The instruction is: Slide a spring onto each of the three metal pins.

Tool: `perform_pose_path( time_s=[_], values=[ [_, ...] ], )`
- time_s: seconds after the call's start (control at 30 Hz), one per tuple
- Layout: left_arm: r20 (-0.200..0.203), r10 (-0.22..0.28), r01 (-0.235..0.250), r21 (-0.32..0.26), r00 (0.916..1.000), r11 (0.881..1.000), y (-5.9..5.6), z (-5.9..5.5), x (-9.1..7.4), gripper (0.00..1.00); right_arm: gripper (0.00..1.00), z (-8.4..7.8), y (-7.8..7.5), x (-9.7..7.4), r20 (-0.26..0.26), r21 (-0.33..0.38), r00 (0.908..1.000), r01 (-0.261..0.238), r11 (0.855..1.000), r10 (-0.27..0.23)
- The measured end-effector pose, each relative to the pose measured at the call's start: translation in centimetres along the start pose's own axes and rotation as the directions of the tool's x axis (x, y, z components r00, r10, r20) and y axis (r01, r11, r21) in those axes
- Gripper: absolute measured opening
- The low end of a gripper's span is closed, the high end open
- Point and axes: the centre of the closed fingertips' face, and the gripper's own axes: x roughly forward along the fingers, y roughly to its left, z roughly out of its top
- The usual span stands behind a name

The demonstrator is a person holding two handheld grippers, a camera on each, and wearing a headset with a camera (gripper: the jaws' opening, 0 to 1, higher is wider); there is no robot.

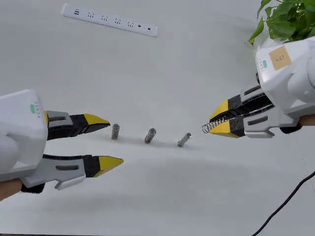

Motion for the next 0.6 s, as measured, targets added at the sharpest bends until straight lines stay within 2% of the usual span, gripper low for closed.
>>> perform_pose_path(
  time_s=[0.27,0.4,0.6],
  values=[
    [-0.015,0.034,-0.034,-0.013,0.9993,0.999,1.4,-1.2,-0.8,0.53,0.07,-0.8,-0.8,1.7,-0.029,0.025,0.9996,0.008,1.000,-0.007],
    [-0.028,0.038,-0.038,-0.005,0.9989,0.999,1.9,-1.8,-0.7,0.66,0.07,-1.1,-0.9,2.5,-0.041,0.034,0.9992,0.007,0.999,-0.005],
    [-0.022,0.027,-0.027,-0.015,0.9994,1.000,2.0,-2.3,-0.5,0.76,0.07,-1.4,-1.4,3.4,-0.048,0.058,0.9988,0.012,0.998,-0.009]
  ],
)
